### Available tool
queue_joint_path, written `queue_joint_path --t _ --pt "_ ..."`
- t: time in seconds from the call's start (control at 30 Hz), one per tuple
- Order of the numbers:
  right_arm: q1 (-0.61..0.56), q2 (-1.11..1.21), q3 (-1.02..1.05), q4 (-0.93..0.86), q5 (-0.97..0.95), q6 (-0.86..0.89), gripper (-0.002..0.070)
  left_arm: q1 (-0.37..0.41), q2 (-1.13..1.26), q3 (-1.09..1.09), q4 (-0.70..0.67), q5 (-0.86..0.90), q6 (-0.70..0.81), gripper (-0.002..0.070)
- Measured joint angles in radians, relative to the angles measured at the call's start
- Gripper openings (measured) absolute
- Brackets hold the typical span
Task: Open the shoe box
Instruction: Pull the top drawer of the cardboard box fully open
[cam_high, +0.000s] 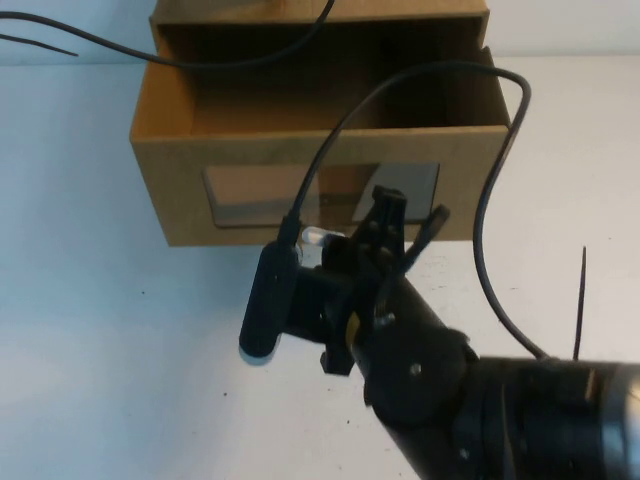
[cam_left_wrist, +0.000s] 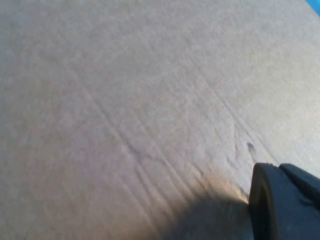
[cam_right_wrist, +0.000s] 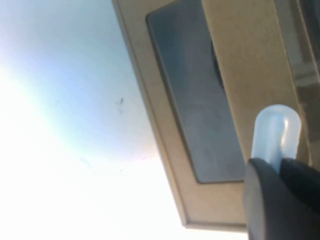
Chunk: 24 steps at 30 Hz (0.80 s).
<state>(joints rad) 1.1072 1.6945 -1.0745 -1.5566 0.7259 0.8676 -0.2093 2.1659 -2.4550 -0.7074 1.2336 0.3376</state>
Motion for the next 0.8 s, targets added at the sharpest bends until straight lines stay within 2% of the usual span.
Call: queue_joint_path --t 0.3,0.8 --pt "0.170 -0.064 0.059 0.085 0.148 0.014 0.0010 0.000 0.000 0.000 0.000 0.000 -0.002 -0.0004" --pt "0.384 -0.121 0.059 0.259 0.323 0.016 0.0009 0.000 0.000 0.000 0.000 -0.002 -0.002 -0.0004"
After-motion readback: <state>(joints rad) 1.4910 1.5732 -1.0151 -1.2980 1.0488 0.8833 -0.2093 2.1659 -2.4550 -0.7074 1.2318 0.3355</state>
